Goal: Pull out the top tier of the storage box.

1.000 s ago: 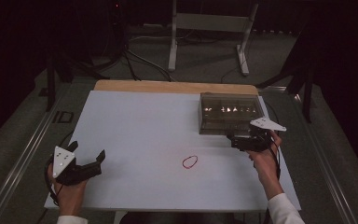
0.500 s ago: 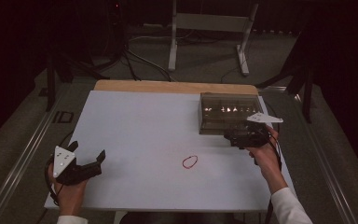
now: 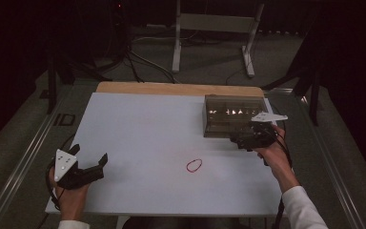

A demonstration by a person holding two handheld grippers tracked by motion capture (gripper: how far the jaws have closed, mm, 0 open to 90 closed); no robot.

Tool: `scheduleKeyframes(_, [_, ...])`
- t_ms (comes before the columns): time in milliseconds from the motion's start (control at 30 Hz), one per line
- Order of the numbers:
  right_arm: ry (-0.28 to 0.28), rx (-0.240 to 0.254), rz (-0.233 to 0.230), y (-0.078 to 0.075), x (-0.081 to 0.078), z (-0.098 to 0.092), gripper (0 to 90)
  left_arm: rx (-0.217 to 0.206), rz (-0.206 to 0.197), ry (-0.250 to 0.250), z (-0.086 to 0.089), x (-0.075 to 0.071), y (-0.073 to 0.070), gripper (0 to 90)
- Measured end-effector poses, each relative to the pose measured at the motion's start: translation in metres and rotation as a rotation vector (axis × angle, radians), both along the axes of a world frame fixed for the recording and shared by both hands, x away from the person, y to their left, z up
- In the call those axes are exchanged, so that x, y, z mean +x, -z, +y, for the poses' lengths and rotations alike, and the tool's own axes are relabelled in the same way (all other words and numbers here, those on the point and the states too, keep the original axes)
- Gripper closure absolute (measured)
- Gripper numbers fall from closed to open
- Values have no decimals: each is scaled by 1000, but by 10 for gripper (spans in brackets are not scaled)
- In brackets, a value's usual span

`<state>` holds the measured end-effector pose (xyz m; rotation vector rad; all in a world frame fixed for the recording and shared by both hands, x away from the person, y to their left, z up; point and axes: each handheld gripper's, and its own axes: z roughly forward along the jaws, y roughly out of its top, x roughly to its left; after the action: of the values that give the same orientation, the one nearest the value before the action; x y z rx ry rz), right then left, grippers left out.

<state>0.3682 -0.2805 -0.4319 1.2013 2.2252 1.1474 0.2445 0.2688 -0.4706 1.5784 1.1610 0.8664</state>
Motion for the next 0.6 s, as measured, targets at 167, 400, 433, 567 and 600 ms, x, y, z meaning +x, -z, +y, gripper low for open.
scheduleKeyframes(167, [-22,-29,24,-1,4,1,6,2,0,0,0,0,0,16])
scheduleKeyframes(400, [-51,-39,21,-5,8,3,6,3,0,3,0,0,0,16])
scheduleKeyframes(433, [-56,-45,24,-5,9,4,6,3,0,1,0,0,0,16])
scheduleKeyframes(567, [-62,-64,28,-7,13,6,6,0,-1,-1,0,0,0,16])
scheduleKeyframes(600, [-64,-62,28,-9,16,6,6,0,0,-1,0,0,0,16])
